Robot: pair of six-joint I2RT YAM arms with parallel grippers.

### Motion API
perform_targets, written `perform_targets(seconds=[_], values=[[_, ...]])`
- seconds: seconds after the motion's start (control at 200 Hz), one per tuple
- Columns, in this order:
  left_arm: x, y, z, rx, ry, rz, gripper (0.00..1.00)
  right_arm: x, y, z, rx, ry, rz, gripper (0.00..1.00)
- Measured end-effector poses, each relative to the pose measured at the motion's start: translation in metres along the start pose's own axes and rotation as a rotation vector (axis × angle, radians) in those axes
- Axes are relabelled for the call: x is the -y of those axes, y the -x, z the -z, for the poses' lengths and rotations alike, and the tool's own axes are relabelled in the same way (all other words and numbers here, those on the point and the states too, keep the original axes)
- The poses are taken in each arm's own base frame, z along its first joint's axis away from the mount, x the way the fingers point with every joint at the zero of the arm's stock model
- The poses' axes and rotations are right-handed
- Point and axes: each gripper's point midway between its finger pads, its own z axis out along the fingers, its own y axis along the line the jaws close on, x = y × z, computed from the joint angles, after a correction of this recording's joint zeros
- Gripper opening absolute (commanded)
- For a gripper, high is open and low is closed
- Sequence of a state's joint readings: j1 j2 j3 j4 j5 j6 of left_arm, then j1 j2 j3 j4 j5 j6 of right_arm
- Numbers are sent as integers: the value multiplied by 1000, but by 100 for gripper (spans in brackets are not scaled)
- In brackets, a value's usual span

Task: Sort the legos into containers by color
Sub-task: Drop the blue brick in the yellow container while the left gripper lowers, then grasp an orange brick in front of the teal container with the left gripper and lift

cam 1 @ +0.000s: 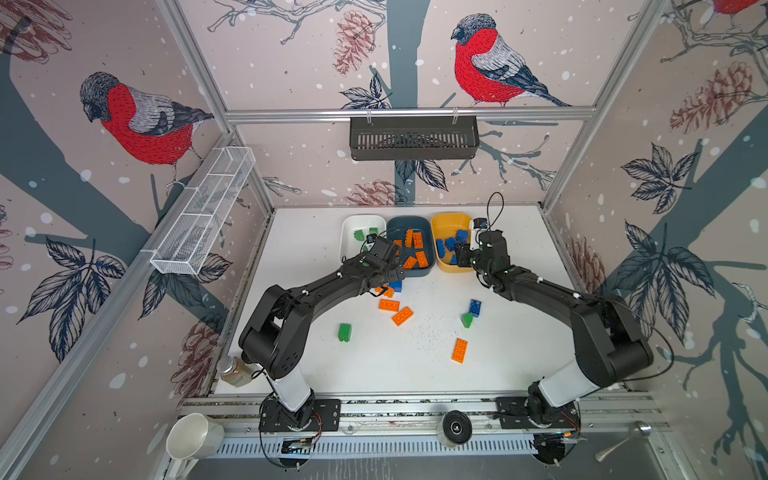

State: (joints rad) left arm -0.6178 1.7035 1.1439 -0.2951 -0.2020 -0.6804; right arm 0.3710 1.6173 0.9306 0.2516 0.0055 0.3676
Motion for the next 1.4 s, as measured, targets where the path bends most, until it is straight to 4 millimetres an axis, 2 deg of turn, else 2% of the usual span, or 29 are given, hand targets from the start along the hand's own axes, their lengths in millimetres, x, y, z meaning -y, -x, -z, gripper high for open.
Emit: perform_targets(seconds=[0.225,0.34,0.46,0.615,0.74,0.86,0.971,1.201,1.401], values=[[-1,-8,-6,-18,20,-15,96,20,-11,-35,-111,-90,-32,39],[-3,-11,-8,-29,34,-16,96,25,-12,-48,-143,-115,-37,55],[-7,-14,-8,-40,49,1,96,25,-7,-51,-148,-124,-39,69],[-10,-23,-13,-64,57,21,92,20,-2,-43,-140,-117,-37,75],[-12,-29,-20,-79,66,8,91,15,4,-31,-118,-108,-33,84],[-18,-34,-22,-87,80,-36,92,18,1,-22,-118,-123,-34,90],[-24,-42,-24,-105,89,-106,93,22,0,-14,-111,-139,-34,100],[-27,-46,-26,-111,69,-309,92,26,-3,-6,-108,-157,-32,100],[-29,-50,-41,-118,69,-401,86,24,3,2,-87,-151,-34,100]])
